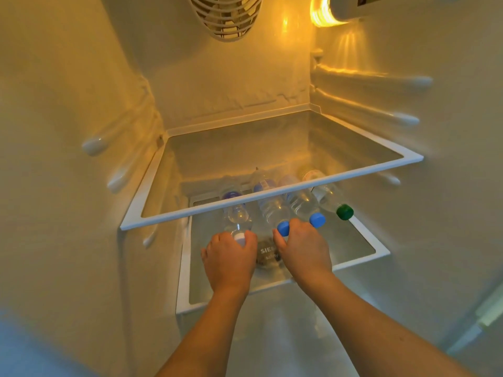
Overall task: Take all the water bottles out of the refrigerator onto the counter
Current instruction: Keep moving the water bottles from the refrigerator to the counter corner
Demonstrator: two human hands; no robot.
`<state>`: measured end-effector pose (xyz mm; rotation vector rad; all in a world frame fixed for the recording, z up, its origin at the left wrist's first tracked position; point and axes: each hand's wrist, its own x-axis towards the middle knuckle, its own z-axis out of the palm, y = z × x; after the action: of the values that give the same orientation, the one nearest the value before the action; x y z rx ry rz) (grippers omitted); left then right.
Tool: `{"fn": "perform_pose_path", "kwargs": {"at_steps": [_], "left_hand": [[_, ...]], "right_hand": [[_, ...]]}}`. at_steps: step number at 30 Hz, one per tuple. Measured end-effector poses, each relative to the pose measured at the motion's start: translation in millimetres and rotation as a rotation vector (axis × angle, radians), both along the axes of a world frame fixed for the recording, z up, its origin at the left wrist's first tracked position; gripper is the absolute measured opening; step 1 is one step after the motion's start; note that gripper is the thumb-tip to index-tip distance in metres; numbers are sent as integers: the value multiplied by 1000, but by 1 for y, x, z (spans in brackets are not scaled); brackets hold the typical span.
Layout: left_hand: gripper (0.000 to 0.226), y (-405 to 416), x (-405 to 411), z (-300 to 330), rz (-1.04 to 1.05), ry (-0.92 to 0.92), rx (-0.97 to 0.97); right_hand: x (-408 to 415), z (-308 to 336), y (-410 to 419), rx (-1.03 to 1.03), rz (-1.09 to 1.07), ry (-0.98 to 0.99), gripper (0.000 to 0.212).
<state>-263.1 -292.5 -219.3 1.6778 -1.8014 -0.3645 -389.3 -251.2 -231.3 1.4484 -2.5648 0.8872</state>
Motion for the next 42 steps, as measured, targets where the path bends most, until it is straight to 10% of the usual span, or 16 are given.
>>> {"fn": "perform_pose_path", "kwargs": {"at_steps": [20,42], "left_hand": [[49,-5,-4,-5,36,-114,-40],[39,97,68,91,208,559,152]], "right_hand": [[-1,-1,2,-17,1,22,29],[33,110,108,-56,136,-233,37]]}}
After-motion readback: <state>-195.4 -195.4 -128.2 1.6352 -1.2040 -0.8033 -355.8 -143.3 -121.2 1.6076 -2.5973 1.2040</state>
